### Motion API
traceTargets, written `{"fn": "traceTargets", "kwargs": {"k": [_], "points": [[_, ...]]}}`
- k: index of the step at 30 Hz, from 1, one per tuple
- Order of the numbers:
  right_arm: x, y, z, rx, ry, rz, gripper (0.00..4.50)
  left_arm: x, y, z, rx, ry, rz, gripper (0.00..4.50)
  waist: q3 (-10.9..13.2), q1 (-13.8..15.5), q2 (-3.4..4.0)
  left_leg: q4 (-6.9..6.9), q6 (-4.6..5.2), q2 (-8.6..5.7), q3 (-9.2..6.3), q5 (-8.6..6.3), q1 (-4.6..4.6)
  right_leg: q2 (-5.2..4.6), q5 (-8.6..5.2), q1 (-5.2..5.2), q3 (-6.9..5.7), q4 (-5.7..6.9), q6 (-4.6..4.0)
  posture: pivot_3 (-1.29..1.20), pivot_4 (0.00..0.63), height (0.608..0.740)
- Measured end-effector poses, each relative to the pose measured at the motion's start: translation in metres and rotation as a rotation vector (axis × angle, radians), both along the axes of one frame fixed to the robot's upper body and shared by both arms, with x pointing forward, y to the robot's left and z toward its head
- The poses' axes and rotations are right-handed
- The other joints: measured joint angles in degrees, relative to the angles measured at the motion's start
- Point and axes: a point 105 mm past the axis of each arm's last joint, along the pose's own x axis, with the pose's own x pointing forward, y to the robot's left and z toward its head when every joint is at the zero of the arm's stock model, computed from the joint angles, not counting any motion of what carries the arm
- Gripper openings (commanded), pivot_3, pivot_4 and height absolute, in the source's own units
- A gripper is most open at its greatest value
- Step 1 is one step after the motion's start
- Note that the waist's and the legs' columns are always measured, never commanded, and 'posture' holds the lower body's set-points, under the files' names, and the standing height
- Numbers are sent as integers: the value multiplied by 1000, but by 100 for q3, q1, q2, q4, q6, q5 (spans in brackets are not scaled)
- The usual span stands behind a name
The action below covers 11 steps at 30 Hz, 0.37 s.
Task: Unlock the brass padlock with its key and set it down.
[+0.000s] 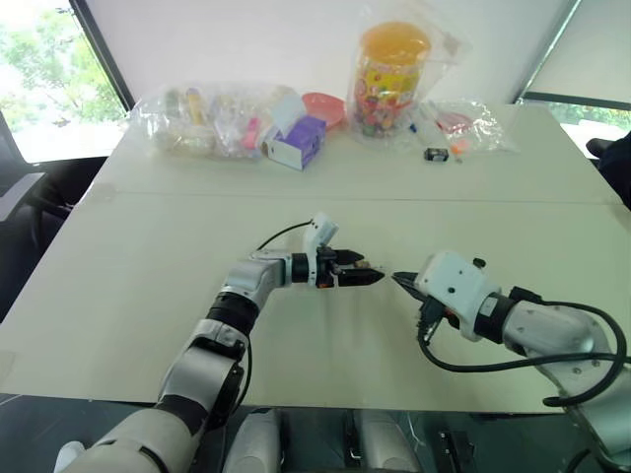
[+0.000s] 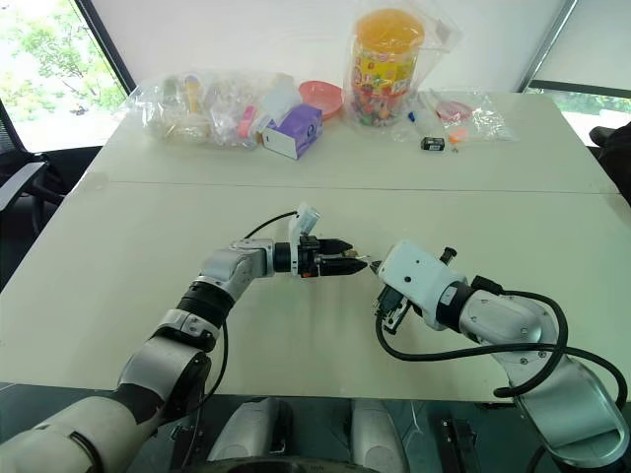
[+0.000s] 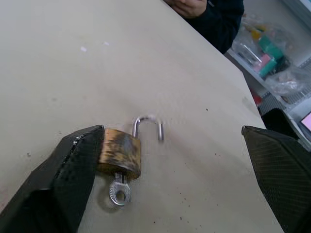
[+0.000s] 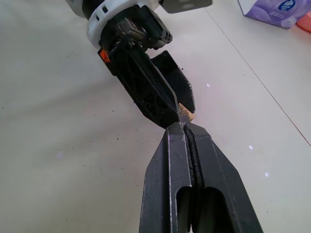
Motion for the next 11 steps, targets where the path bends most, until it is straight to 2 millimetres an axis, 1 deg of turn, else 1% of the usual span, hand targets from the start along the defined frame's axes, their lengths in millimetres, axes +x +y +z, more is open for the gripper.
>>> {"fn": "traceTargets", "kwargs": {"k": [4,6,9,11], "points": [[-2,-5,-3,-35,18,-2,0,4,30,3,56,-82,14,4473,0,-46,0,-3,-1,3,-1,1,-2,-1,0,-4,0,1,0,0,150,735],[-4,-10,-5,-51,33,-9,0,2,39,4,77,-117,13,4473,0,-50,0,-2,-1,2,-1,1,-4,-5,0,-5,0,1,0,0,150,735],[-7,-20,-5,-83,47,-24,0,-11,52,7,106,-189,-37,4473,0,-45,0,-2,-1,2,-2,1,-8,-13,0,-6,0,-2,0,0,150,735],[-9,-24,-5,-97,55,-24,0,-19,57,13,116,-239,-74,4473,0,-30,0,-1,-2,2,-2,1,-8,-14,0,-5,1,-1,0,0,150,735]]}}
